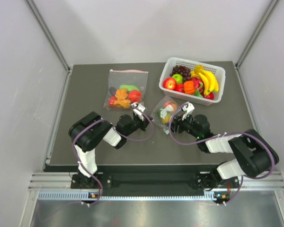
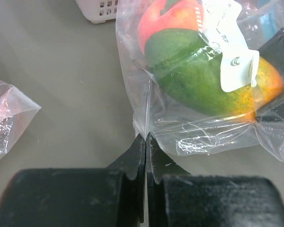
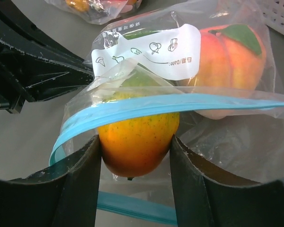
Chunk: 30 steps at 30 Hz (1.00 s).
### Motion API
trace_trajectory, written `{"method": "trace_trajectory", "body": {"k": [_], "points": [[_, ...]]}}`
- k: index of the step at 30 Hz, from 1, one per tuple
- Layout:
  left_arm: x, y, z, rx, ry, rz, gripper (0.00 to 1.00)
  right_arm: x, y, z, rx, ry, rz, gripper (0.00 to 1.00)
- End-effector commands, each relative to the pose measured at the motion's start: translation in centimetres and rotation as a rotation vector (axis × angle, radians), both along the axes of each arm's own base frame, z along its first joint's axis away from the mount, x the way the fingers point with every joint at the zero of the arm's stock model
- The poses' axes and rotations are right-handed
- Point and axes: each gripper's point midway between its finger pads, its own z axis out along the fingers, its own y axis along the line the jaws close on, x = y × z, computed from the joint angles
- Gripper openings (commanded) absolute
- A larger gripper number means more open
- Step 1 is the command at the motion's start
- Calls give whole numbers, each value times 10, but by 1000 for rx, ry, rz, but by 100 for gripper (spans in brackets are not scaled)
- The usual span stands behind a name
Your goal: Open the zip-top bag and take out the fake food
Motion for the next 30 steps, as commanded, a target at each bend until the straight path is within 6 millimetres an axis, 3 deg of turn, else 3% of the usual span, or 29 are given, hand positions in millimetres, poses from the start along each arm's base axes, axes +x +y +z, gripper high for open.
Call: {"method": "trace_trajectory", "body": {"k": [1,6,15,23,30], "points": [[30,45,7,-1,-46,203,0,-6,-3,11,16,-32,-13,36],[31,54,7,-13,-43,225,0,-6,-5,11,16,-30,-22,38],[28,51,8,-24,-48,198,0,-4,-2,4,8,-15,-14,37],[30,62,7,-24,-51,253,0,2,-18,8,-8,-11,-118,37],[27,69,10,-33,-66,262,0,-7,-25,16,25,-16,-146,38]]}}
